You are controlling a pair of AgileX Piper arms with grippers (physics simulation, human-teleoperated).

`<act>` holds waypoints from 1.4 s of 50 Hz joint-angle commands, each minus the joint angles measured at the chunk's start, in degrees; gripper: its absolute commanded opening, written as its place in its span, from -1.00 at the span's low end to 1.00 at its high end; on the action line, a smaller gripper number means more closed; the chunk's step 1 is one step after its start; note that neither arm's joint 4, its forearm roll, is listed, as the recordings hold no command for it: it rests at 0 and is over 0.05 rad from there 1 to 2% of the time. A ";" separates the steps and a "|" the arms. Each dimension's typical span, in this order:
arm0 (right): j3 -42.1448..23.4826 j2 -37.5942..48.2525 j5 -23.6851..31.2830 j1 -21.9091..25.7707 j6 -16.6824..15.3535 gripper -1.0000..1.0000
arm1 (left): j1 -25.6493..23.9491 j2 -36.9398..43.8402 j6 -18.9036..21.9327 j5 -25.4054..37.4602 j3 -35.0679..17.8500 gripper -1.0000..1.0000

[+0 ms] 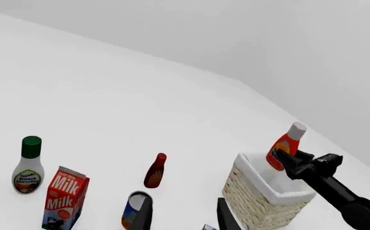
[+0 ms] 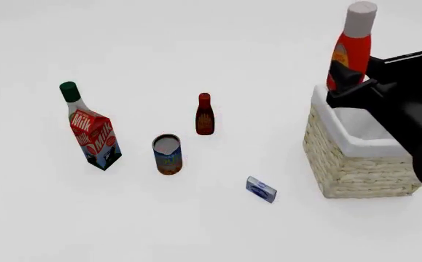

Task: Pick the ketchup and place it in the basket.

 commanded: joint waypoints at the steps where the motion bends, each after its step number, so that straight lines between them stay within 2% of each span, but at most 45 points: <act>1: 2.39 0.62 -4.51 -7.33 1.58 -1.00 | 0.84 0.71 -0.49 -1.04 0.54 1.00; 20: 6.29 0.58 -9.16 -14.17 2.74 -1.00 | 1.31 1.71 -0.24 -2.65 1.27 1.00; 26: 6.92 0.50 -10.09 -15.86 4.85 -1.00 | 1.26 1.71 -0.13 -2.62 1.31 1.00; 35: 7.62 1.48 -11.36 -16.18 4.89 -1.00 | 1.60 1.56 -0.08 -2.54 1.32 1.00; 50: 7.98 4.29 -14.39 -18.01 6.83 -1.00 | 1.57 1.86 0.34 -2.79 1.54 1.00; 70: 7.73 9.25 -17.17 -20.07 6.79 -1.00 | 1.31 2.73 0.63 -3.78 2.05 1.00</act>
